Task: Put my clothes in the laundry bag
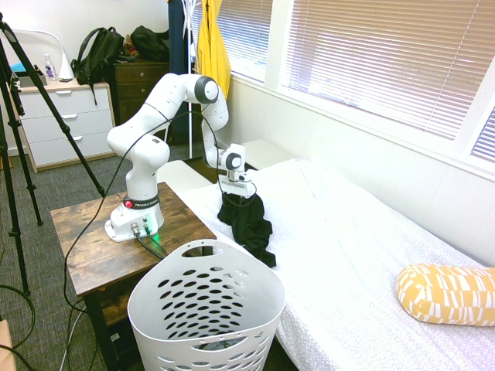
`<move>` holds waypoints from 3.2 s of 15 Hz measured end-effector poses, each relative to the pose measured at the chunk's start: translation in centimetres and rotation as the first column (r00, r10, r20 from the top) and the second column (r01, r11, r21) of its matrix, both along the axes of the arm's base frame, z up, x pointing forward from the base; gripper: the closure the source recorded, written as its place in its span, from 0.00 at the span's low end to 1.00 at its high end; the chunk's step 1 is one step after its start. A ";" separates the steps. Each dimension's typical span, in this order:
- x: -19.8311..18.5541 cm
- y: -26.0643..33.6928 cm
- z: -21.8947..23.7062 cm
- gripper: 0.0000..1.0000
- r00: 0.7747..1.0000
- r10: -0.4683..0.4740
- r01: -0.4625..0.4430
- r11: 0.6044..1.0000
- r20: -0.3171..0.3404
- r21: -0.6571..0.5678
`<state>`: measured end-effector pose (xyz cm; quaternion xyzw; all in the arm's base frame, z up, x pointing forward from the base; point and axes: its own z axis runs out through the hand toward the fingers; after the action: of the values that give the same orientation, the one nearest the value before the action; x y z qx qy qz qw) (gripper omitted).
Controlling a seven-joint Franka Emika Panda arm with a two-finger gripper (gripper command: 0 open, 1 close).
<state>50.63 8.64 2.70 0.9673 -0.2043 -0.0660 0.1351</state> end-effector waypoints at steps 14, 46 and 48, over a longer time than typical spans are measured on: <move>0.6 -1.3 0.4 1.00 1.000 -0.017 0.017 1.000 0.013 -0.016; -0.1 -28.1 51.6 1.00 0.941 -0.337 0.319 0.917 -0.036 -0.240; -3.0 -30.8 56.2 1.00 0.935 -0.350 0.318 0.898 -0.055 -0.304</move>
<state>47.65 -22.18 58.90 0.8823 -0.3671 -0.1098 0.2732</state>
